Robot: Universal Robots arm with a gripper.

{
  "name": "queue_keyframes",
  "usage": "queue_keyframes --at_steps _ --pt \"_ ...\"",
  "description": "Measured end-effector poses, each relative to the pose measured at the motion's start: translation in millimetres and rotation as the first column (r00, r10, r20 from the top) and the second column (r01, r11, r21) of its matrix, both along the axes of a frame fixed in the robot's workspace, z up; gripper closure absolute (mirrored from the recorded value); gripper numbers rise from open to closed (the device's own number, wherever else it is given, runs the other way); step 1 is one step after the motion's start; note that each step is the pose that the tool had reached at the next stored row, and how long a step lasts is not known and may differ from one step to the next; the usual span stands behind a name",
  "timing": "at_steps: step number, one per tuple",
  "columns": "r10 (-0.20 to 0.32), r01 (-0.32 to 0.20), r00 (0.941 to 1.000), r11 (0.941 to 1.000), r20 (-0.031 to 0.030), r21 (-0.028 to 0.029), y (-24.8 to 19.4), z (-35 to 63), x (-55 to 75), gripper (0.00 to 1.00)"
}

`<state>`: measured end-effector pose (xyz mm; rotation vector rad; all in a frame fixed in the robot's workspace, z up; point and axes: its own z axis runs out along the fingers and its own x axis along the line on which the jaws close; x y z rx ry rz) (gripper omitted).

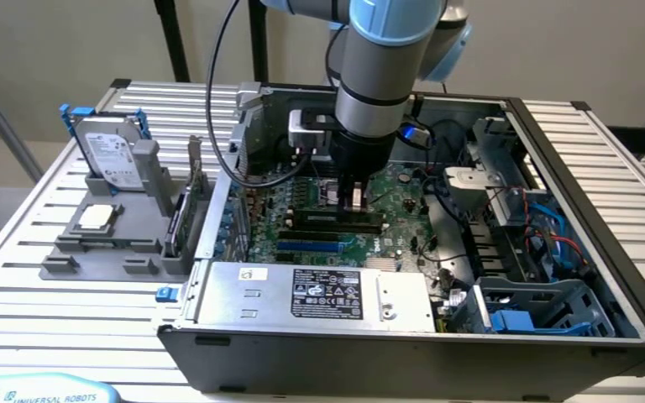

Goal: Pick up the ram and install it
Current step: 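Insert the ram into the slot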

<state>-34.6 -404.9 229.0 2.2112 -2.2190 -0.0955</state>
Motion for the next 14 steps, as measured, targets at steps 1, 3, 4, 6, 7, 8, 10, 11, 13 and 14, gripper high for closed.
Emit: queue_keyframes --at_steps 1,3,4,6,7,8,10,11,13,14 --pt "0.0 0.0 1.0 1.0 0.0003 0.0001 0.0 -0.2 0.0 0.87" --pt "0.0 0.0 1.0 1.0 0.0017 0.0004 0.0 -0.8 -0.2 0.87" --pt "0.0 0.0 1.0 1.0 0.0024 0.0002 0.0 -1.0 -0.4 0.87" --pt "0.0 0.0 1.0 1.0 0.0033 -0.0001 0.0 -1.2 -0.7 0.87" --pt "0.0 0.0 1.0 1.0 0.0038 0.0 0.0 -1.3 -0.9 0.87" --pt "0.0 0.0 1.0 1.0 0.0041 0.0001 0.0 -1.5 -0.9 0.87" --pt "0.0 0.0 1.0 1.0 0.0056 -0.0001 0.0 -2.0 -1.0 0.87" --pt "0.0 0.0 1.0 1.0 0.0069 -0.0005 0.0 -2.3 -1.1 0.87" --pt "0.0 0.0 1.0 1.0 0.0087 -0.0012 -0.1 -2.6 -1.2 0.87" --pt "0.0 0.0 1.0 1.0 0.0091 -0.0012 0.0 -2.7 -1.3 0.87"
